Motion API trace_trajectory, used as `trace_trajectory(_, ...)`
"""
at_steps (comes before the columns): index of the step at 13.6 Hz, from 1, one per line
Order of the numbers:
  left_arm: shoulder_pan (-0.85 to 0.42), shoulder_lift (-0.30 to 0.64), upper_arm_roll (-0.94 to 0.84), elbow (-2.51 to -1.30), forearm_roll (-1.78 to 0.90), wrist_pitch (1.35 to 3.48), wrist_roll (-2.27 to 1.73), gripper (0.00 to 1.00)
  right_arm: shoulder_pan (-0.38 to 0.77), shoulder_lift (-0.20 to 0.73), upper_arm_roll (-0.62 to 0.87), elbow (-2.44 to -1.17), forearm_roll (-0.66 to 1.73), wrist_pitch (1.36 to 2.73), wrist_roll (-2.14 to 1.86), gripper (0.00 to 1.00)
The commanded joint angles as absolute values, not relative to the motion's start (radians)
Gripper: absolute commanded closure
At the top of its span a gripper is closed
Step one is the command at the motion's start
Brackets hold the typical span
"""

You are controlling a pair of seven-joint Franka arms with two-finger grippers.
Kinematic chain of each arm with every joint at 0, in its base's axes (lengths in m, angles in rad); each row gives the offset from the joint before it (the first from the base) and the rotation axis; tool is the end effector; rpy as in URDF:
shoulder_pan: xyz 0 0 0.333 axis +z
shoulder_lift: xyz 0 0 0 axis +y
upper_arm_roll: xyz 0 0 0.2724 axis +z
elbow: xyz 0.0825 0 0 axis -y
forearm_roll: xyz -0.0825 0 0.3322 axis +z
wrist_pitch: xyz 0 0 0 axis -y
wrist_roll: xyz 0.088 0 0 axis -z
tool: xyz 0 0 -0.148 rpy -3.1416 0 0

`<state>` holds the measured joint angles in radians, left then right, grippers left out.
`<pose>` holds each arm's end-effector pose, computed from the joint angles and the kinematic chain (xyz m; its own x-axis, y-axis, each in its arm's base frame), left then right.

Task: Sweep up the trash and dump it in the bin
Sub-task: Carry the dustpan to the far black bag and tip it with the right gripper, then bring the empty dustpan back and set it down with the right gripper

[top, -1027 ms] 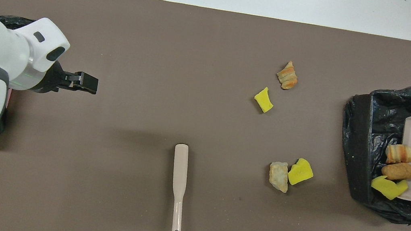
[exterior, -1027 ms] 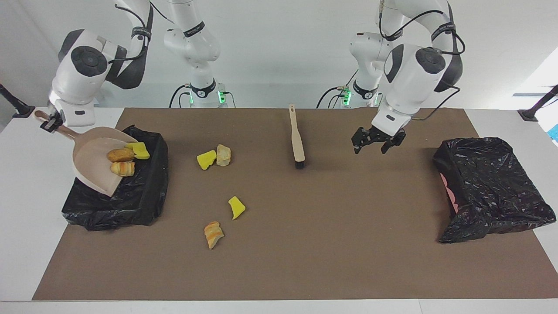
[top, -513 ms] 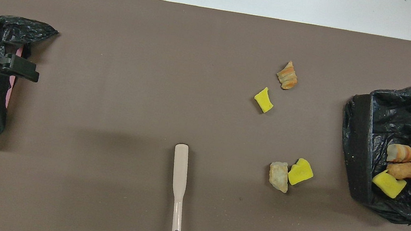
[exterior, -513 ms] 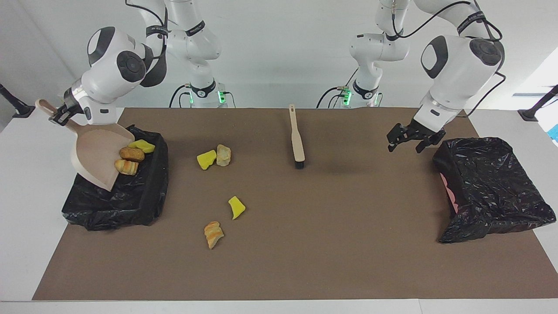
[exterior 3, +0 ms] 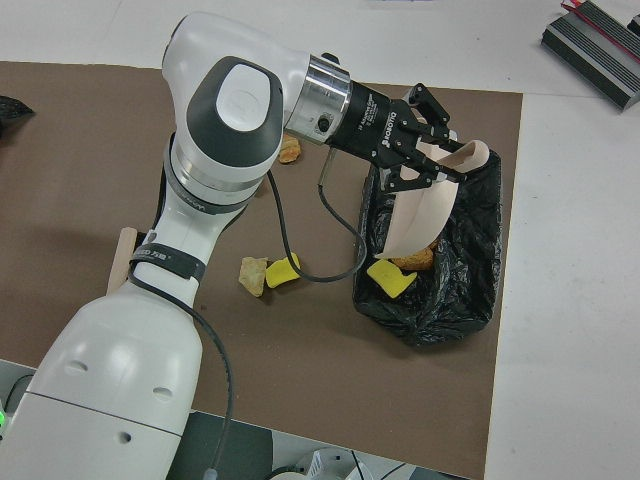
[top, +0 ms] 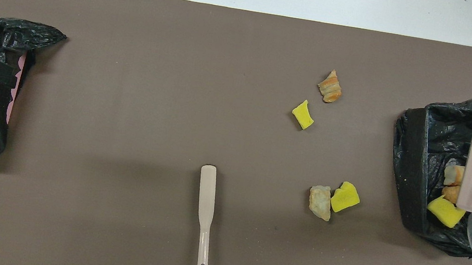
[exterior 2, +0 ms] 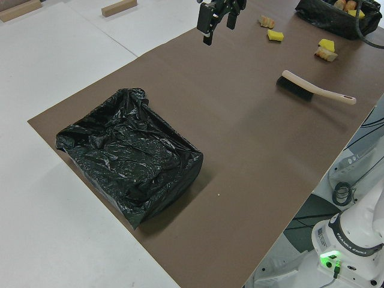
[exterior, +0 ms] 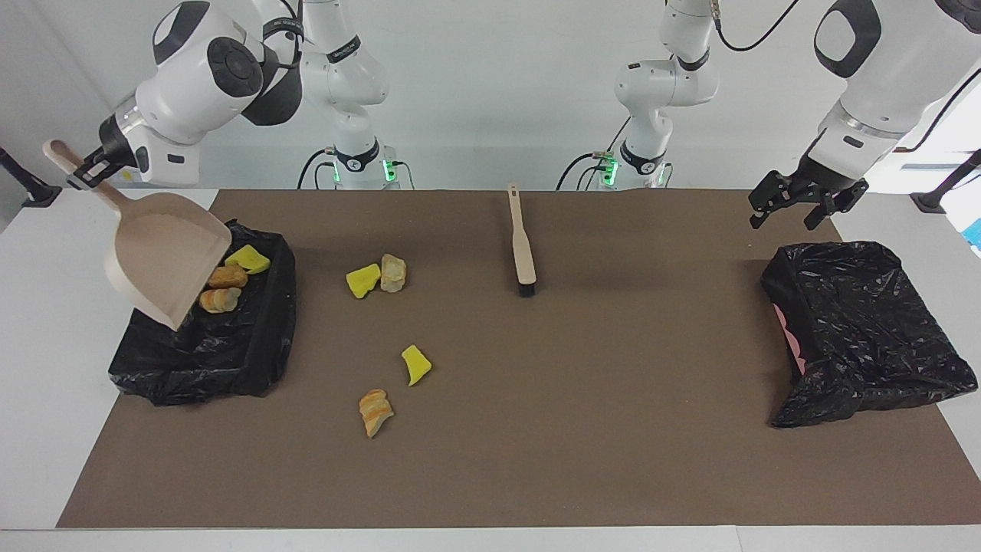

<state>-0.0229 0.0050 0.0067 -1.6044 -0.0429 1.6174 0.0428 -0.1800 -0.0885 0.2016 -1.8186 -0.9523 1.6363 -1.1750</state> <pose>0.5080 -0.0144 0.5274 0.9983 -0.0569 0.0098 -0.0573 -0.9975 0.0424 0.4850 -0.1018 0.5448 0.2502 0.5468 -0.7990 0.9681 -0.1507 0.2000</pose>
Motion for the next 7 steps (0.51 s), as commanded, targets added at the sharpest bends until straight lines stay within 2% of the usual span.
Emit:
trace_trajectory(1, -0.014, -0.002, 0.003, -1.585, -0.012, 1.592, 0.067, 0.00, -0.161, -0.057, 0.222, -1.761, -0.817, 1.598, -1.035, 1.00)
trace_trajectory(4, -0.014, -0.009, 0.005, -1.586, -0.015, 1.559, 0.072, 0.00, -0.147, -0.041, 0.222, -1.756, -0.614, 1.608, -0.824, 1.00)
trace_trajectory(7, -0.012, -0.038, 0.005, -1.629, -0.015, 1.569, 0.129, 0.00, -0.095, 0.030, 0.227, -1.662, -0.418, 1.611, -0.586, 1.00)
